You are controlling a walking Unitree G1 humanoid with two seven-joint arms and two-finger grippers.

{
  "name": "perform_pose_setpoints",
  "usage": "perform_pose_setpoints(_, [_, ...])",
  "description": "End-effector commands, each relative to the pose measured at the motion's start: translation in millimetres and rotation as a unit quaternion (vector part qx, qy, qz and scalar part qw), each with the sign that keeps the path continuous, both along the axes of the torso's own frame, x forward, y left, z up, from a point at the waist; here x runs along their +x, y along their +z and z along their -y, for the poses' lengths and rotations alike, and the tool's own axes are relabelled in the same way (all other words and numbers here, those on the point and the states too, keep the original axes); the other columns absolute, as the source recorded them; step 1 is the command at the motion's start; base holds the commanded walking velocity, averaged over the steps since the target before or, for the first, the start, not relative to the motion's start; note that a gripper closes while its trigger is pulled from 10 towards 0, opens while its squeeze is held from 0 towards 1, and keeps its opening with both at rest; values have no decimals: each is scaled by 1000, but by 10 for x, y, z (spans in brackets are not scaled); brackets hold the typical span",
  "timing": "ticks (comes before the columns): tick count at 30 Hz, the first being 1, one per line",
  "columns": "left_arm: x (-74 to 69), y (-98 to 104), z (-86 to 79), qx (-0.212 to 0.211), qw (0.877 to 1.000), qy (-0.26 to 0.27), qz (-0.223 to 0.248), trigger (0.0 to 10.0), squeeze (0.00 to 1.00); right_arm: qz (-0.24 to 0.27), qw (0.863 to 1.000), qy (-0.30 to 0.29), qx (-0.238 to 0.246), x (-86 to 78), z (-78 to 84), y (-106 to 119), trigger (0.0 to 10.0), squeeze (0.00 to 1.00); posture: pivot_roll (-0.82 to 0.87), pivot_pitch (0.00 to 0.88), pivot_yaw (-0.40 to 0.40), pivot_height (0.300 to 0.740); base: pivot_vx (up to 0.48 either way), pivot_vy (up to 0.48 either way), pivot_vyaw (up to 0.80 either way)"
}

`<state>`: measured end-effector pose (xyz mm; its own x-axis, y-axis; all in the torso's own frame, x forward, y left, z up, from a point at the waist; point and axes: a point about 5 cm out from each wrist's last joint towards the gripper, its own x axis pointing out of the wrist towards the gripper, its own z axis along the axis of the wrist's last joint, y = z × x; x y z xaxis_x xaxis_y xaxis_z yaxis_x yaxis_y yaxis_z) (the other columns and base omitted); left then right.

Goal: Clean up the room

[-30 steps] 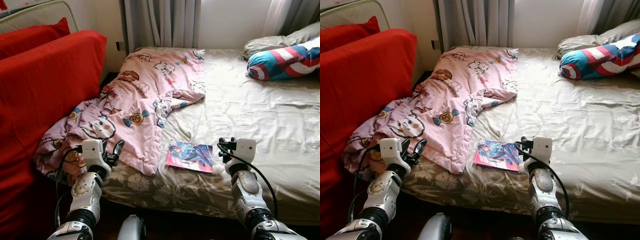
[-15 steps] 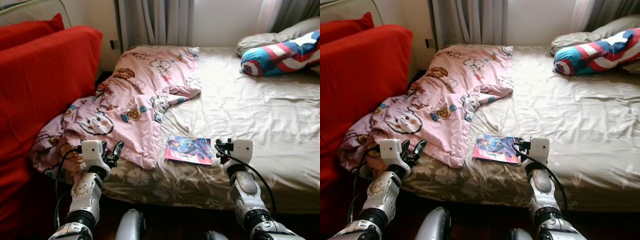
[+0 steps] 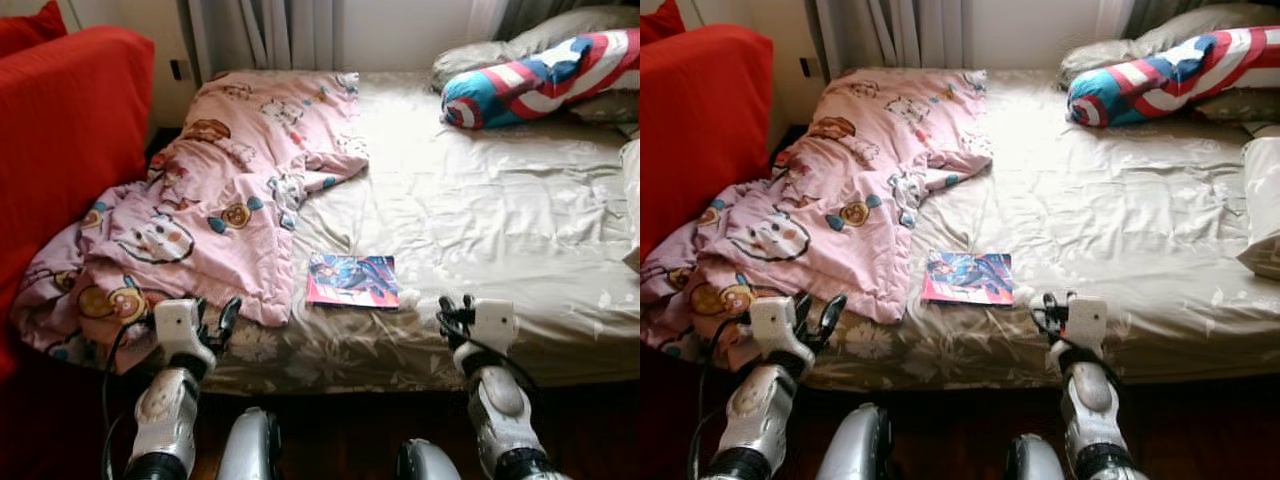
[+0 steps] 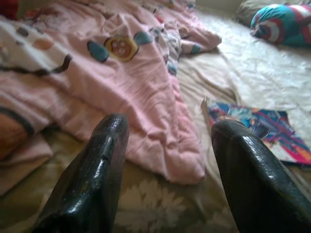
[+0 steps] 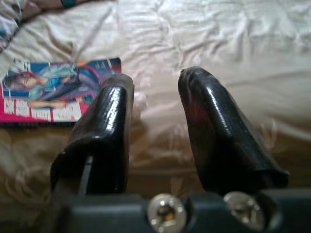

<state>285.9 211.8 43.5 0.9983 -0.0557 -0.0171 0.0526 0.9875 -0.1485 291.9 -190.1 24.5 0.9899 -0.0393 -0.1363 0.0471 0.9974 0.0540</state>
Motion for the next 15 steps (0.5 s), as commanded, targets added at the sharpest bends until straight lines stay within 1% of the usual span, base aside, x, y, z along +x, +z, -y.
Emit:
perform_pose_setpoints(1, [-32, -1, -3, -5, 1000, 7, 6, 10000, 0, 12, 1000, 3, 0, -15, -6, 19, 10000, 0, 22, 94, -26, 601, 0, 0, 0])
perform_pose_setpoints(2, [-92, -37, -32, -3, 1000, 14, -2, 10000, 0, 9, 1000, 5, -2, -62, -3, -13, 10000, 0, 24, 91, -29, 601, 0, 0, 0])
perform_pose_setpoints(5, [-190, -98, -82, 1, 1000, 27, -15, 10000, 0, 6, 1000, 3, -2, -151, 18, -64, 10000, 0, 28, 84, -34, 601, 0, 0, 0])
perform_pose_setpoints(12, [-273, -131, -125, -2, 999, 37, -24, 10000, 0, -3, 1000, 0, -4, -213, 42, -110, 10000, 0, 28, 85, -33, 601, 0, 0, 0])
perform_pose_setpoints(15, [-284, -126, -132, 4, 999, 34, -28, 10000, 0, -3, 1000, -1, -4, -224, 37, -109, 10000, 0, 23, 79, -29, 601, 255, 0, 0])
